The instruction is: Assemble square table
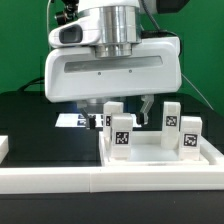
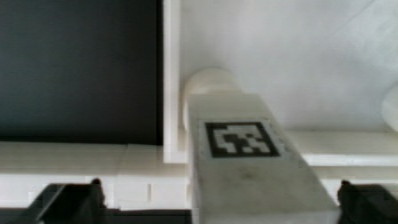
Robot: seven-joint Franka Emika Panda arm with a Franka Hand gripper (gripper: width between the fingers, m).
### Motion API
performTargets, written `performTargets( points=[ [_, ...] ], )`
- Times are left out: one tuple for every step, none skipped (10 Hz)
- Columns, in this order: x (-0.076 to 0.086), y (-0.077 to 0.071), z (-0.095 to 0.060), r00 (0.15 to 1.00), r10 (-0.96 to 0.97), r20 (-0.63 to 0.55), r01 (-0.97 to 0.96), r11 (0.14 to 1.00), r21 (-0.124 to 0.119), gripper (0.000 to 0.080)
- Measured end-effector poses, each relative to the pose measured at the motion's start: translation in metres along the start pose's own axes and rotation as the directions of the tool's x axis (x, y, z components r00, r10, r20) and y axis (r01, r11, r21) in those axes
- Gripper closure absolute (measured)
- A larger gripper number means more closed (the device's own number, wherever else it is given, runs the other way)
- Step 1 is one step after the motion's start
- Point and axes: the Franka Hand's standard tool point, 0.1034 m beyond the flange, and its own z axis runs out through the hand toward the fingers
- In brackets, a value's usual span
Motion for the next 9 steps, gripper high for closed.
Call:
performTargets(
  points=[
    [0.0009,-0.0015,-0.0009,1.000,0.002,-0.001,-0.002,1.000,0.001,0.0150],
    [0.0010,-0.0035,-0.0006,1.000,0.002,-0.001,-0.002,1.000,0.001,0.0150],
    [0.0012,-0.0057,-0.0003,1.000,0.001,-0.001,-0.001,1.000,0.002,0.0275],
    [0.0009,-0.0054,-0.0001,1.000,0.001,0.000,-0.001,1.000,0.002,0.0275],
    [0.0006,-0.0053,0.0000,1.000,0.001,0.000,-0.001,1.000,0.002,0.0425],
    [0.0006,-0.0053,0.0000,1.000,0.003,0.000,-0.003,1.000,0.002,0.0512],
    [0.0006,-0.0052,0.0000,1.000,0.024,0.000,-0.024,1.000,0.002,0.0512],
    [0.0006,-0.0052,0.0000,1.000,0.023,0.000,-0.023,1.000,0.002,0.0512],
    [0.0007,-0.0053,0.0000,0.999,0.054,0.000,-0.054,0.999,0.003,0.0512]
  ],
)
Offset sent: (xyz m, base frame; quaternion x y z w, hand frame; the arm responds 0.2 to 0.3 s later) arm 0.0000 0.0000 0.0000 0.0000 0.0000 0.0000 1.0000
